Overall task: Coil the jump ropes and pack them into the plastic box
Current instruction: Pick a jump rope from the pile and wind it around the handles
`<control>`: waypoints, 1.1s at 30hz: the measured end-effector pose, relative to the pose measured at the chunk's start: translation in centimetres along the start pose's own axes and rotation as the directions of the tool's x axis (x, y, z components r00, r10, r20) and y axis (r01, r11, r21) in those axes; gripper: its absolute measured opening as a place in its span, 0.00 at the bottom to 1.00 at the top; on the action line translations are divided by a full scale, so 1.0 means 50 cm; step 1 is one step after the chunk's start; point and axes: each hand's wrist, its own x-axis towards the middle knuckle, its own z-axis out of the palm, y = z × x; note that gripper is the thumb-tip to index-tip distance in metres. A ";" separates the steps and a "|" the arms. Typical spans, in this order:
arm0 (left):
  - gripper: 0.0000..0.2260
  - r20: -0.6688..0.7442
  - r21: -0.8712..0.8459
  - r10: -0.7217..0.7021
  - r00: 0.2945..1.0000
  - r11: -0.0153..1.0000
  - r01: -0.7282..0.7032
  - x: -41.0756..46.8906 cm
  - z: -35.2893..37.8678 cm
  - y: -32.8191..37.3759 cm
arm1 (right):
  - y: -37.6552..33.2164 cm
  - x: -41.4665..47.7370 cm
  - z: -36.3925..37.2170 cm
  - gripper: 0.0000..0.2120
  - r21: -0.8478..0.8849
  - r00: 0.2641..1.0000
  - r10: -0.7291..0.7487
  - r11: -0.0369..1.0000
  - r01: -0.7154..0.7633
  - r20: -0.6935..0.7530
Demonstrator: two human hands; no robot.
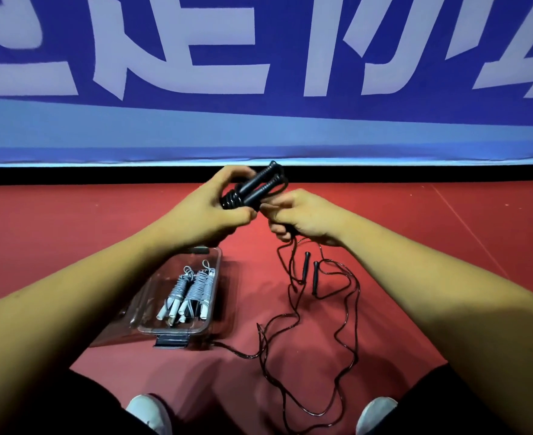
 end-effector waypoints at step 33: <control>0.16 0.281 0.798 -0.275 0.919 0.600 -0.065 0.011 0.044 -0.092 | -0.076 -0.004 -0.022 0.11 -0.637 0.929 -0.210 0.770 -0.036 -0.306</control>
